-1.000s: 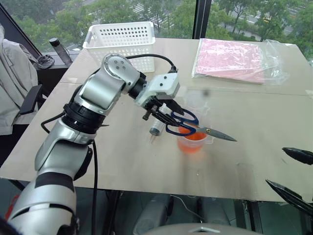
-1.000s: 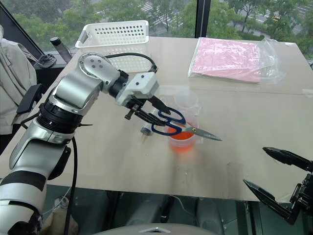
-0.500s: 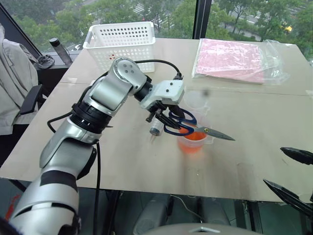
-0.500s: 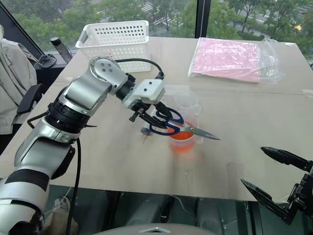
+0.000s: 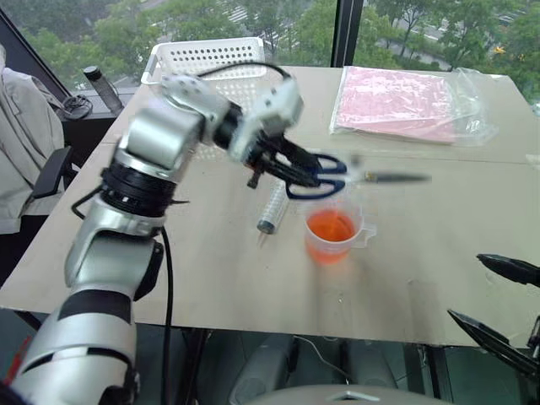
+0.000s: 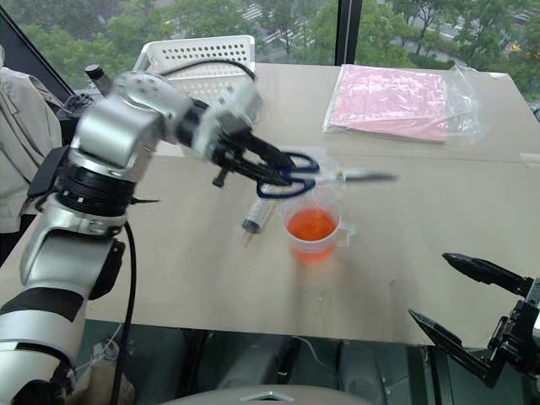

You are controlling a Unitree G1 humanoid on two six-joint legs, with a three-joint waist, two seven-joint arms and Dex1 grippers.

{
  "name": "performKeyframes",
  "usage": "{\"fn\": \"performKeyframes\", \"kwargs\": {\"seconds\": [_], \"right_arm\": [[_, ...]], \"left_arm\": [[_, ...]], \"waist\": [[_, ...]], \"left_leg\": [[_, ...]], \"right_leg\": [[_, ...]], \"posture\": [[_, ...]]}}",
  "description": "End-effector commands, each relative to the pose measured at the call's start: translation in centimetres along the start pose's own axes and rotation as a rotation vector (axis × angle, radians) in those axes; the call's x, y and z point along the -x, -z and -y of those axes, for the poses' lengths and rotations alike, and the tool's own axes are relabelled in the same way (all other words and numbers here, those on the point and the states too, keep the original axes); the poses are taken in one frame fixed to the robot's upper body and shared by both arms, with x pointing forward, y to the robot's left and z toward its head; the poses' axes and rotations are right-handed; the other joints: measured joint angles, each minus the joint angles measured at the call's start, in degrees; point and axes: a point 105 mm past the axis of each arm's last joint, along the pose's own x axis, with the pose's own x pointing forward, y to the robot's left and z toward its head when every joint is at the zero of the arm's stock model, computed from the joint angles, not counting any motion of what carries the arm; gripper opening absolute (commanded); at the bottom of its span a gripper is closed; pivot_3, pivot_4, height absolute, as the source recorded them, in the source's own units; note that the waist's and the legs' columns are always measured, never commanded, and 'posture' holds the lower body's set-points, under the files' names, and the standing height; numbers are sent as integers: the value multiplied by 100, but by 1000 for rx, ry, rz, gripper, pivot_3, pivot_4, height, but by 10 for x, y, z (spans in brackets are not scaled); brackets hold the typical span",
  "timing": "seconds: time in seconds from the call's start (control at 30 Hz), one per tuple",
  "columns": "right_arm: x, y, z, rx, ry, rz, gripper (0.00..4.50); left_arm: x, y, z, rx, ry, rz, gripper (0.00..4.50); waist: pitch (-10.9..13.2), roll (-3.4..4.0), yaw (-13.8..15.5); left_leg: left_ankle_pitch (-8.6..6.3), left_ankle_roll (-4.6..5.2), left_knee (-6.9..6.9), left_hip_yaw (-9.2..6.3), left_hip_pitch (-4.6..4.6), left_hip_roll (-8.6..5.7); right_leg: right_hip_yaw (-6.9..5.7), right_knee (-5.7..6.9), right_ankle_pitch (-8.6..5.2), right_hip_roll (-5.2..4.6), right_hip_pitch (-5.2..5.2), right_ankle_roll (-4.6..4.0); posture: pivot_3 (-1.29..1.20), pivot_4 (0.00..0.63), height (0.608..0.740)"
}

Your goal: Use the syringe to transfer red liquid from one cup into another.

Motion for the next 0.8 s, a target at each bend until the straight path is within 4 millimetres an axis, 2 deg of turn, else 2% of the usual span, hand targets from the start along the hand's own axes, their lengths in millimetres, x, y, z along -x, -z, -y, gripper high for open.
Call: {"fn": "performKeyframes", "kwargs": {"seconds": [0.03,0.17,0.27,0.43,0.53,0.63,0.73,0.8], "right_arm": [[-8,-7,2,27,-32,48,4500],[-13,-5,10,31,-60,55,4500],[-17,-4,16,38,-70,62,4500],[-36,-6,32,-85,-32,90,4500],[-58,-23,29,-246,-71,200,4500],[-73,-35,26,-261,-86,232,4500],[-83,-32,38,-318,2,233,4500],[-88,-37,37,-383,-2,272,4500]], "left_arm": [[33,7,-17,80,-273,21,970],[50,25,-23,168,-441,29,970],[50,30,-19,178,-484,35,970],[20,4,5,122,-365,123,970],[-2,-8,18,61,-279,173,970],[-21,-6,22,25,-245,148,970],[-37,-10,25,-30,-194,161,970],[-46,-13,27,-67,-167,174,970]], "waist": [[-1,0,-17],[1,-2,-2],[4,-8,55],[10,-23,80],[10,-23,39],[10,-22,17],[10,-23,41],[11,-26,54]], "left_leg": [[0,0,2,1,2,0],[1,-1,8,0,4,2],[1,-1,12,3,1,2],[1,-2,18,0,-3,1],[1,-3,19,3,-3,1],[1,-4,16,10,-1,5],[1,-4,14,11,-2,6],[1,-4,14,11,-4,6]], "right_leg": [[1,3,0,0,1,0],[1,18,0,1,0,0],[2,17,0,2,1,-1],[-4,14,1,-1,3,-1],[-2,16,1,-5,3,-2],[3,21,1,-5,2,-2],[4,18,1,-3,2,-2],[4,11,1,-2,3,-2]], "posture": [[0,150,740],[0,150,740],[0,150,740],[0,150,740],[0,150,740],[0,150,740],[0,150,740],[0,150,740]]}}
